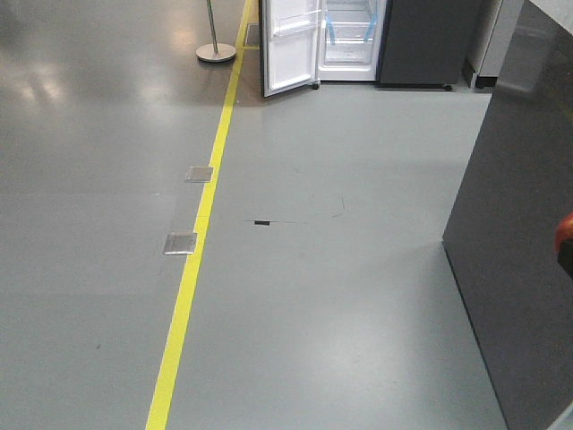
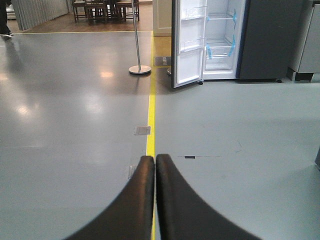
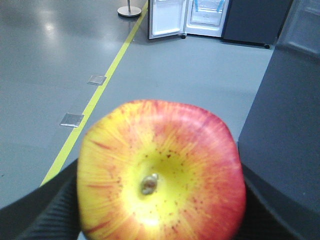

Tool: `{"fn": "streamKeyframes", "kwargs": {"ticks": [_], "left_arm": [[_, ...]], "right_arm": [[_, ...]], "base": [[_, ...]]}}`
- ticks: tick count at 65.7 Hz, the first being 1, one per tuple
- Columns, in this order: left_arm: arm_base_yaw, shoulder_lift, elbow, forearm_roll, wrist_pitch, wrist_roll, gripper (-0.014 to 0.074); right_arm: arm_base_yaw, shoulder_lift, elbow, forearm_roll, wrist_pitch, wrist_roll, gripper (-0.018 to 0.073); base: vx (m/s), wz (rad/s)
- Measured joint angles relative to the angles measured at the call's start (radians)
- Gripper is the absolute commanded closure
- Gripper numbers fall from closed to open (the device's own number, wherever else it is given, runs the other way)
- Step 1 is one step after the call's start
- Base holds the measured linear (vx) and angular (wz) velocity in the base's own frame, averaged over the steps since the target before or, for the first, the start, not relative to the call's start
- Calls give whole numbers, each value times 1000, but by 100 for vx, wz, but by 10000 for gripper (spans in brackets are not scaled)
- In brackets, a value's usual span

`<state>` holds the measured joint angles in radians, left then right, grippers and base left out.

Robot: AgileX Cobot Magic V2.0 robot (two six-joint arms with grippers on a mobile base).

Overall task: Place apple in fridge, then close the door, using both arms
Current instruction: 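Drive toward the open refrigerator, keeping the apple in the right gripper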

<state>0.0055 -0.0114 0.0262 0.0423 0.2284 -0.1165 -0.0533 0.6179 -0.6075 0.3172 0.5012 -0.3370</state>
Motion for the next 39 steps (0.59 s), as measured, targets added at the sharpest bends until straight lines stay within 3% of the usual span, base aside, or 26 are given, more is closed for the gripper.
{"fn": "streamKeyframes", "kwargs": {"ticks": [39], "left_arm": [[0, 0, 0, 0, 0, 0, 602]], "right_arm": [[0, 0, 0, 0, 0, 0, 372]], "base": [[21, 5]]}}
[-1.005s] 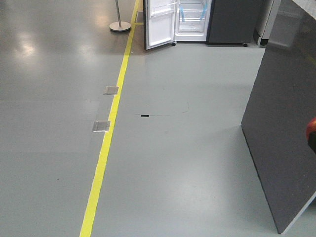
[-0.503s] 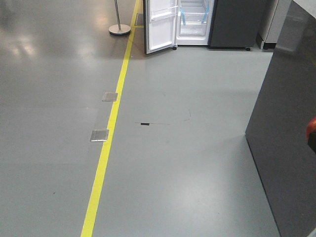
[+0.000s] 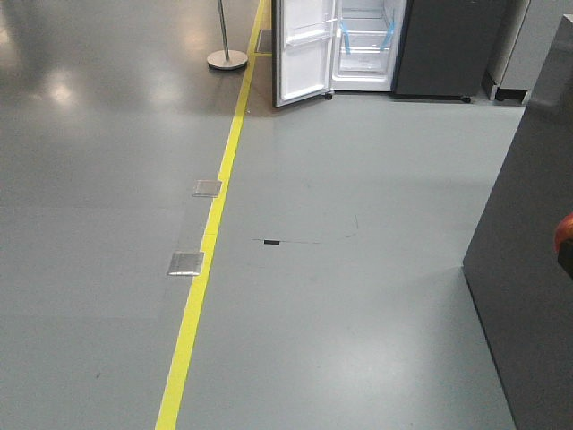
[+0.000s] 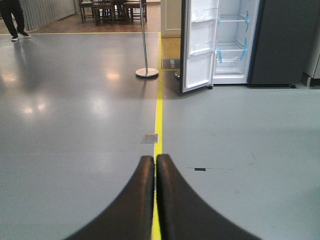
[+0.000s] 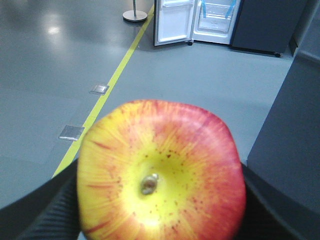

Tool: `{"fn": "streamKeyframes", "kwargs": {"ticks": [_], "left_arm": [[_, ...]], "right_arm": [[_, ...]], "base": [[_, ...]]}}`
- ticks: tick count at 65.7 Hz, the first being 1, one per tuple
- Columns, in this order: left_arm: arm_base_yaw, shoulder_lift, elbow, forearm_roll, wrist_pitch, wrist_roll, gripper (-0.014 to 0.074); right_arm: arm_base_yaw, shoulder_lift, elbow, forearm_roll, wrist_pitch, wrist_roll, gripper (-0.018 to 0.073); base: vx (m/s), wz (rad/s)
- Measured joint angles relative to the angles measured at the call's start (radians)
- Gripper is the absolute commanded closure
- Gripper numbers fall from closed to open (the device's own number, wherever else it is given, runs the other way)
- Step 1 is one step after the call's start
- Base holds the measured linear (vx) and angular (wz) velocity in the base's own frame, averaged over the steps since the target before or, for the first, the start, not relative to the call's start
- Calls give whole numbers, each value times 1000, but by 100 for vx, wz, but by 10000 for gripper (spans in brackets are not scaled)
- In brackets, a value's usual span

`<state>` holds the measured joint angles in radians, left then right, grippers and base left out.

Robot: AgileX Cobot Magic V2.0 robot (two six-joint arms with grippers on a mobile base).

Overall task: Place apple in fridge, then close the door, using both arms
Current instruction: 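Drive toward the open refrigerator, keeping the apple in the right gripper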

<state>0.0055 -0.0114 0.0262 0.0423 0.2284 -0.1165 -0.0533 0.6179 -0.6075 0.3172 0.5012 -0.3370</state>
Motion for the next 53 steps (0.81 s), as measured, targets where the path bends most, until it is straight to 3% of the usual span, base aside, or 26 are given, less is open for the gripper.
{"fn": "streamKeyframes", "kwargs": {"ticks": [53], "left_arm": [[0, 0, 0, 0, 0, 0, 602]], "right_arm": [[0, 0, 0, 0, 0, 0, 372]], "base": [[16, -9]]}}
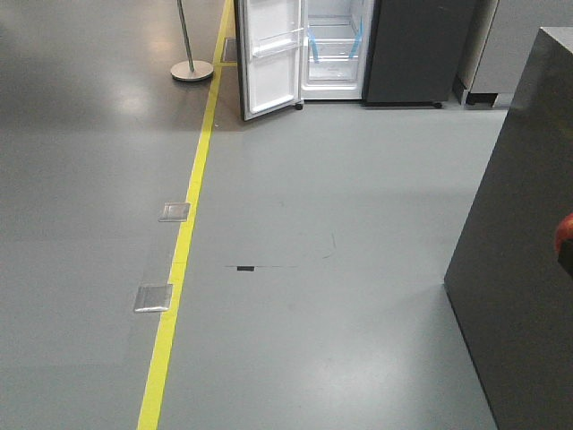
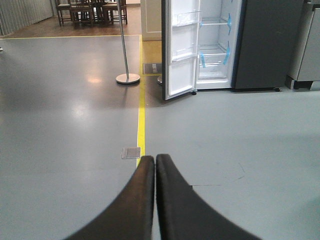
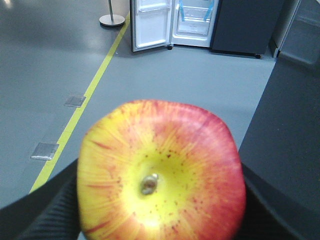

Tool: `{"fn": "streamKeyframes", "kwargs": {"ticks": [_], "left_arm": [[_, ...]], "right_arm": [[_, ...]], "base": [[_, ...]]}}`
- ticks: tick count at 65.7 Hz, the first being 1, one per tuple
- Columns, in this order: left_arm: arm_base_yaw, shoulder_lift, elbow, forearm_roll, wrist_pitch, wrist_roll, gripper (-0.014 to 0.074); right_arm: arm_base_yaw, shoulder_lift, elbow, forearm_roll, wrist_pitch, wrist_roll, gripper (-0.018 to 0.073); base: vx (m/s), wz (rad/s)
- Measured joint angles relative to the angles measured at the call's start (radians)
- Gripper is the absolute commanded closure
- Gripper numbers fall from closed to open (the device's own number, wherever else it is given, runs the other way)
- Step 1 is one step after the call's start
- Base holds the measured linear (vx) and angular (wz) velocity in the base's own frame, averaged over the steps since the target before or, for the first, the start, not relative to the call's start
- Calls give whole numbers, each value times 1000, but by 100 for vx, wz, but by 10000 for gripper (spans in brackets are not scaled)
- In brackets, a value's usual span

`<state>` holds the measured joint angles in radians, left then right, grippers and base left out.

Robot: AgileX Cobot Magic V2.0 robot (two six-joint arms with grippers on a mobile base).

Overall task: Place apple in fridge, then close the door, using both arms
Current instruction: 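Drive toward the open refrigerator, keeping the apple in the right gripper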

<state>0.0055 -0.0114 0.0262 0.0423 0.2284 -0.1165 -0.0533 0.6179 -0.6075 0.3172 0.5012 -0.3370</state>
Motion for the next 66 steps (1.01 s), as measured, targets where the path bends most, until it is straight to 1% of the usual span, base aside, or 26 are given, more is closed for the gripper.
{"fn": "streamKeyframes", "kwargs": {"ticks": [40, 66], "left_arm": [[0, 0, 0, 0, 0, 0, 602], [0, 0, 0, 0, 0, 0, 602]], "right_arm": [[0, 0, 0, 0, 0, 0, 372], [0, 0, 0, 0, 0, 0, 372]], "base": [[10, 6], [17, -2]]}}
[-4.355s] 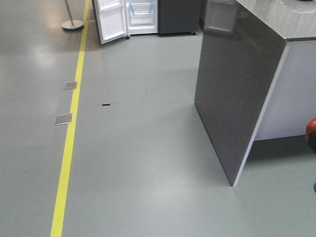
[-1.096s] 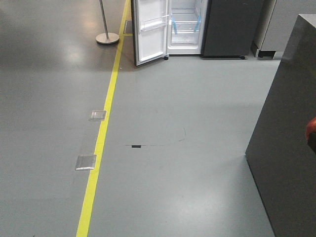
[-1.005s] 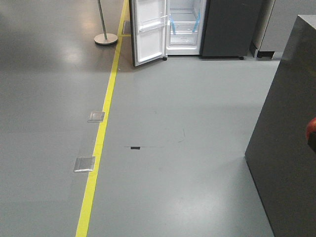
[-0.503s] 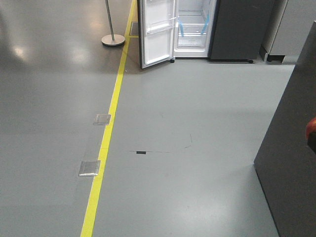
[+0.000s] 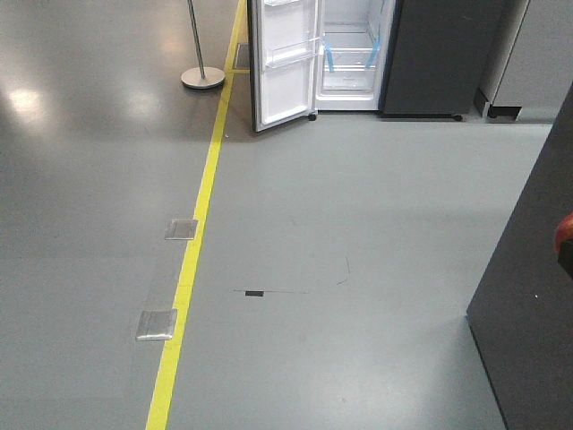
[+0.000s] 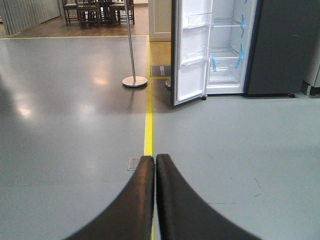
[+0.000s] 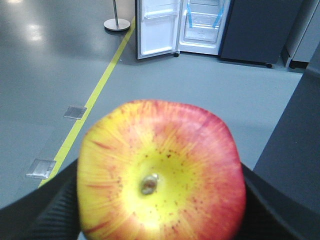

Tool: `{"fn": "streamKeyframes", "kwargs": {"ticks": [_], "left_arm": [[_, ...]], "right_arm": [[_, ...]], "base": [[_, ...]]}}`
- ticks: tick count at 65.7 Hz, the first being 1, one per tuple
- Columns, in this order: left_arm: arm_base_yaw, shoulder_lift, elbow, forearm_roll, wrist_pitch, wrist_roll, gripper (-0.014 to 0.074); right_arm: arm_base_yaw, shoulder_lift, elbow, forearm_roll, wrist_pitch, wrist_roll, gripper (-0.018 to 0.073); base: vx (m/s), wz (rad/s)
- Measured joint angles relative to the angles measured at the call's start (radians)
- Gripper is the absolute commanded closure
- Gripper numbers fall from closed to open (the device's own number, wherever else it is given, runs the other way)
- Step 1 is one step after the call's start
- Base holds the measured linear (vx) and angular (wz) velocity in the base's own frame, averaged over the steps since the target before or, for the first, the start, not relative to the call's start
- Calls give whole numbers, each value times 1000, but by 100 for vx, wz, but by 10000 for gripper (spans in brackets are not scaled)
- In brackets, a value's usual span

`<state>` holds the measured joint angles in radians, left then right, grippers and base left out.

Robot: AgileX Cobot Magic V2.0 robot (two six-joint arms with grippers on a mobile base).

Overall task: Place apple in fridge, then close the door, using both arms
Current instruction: 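Drive toward the open refrigerator, keeping the apple in the right gripper, then continue driving up to the open refrigerator door with the apple held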

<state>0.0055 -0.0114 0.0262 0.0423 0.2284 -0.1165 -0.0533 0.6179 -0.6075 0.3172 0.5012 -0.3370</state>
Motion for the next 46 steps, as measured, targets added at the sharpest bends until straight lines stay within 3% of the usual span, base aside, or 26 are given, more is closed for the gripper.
{"fn": "streamKeyframes", "kwargs": {"ticks": [46], "left_arm": [[0, 0, 0, 0, 0, 0, 602]], "right_arm": [[0, 0, 0, 0, 0, 0, 372]], "base": [[21, 0]]}}
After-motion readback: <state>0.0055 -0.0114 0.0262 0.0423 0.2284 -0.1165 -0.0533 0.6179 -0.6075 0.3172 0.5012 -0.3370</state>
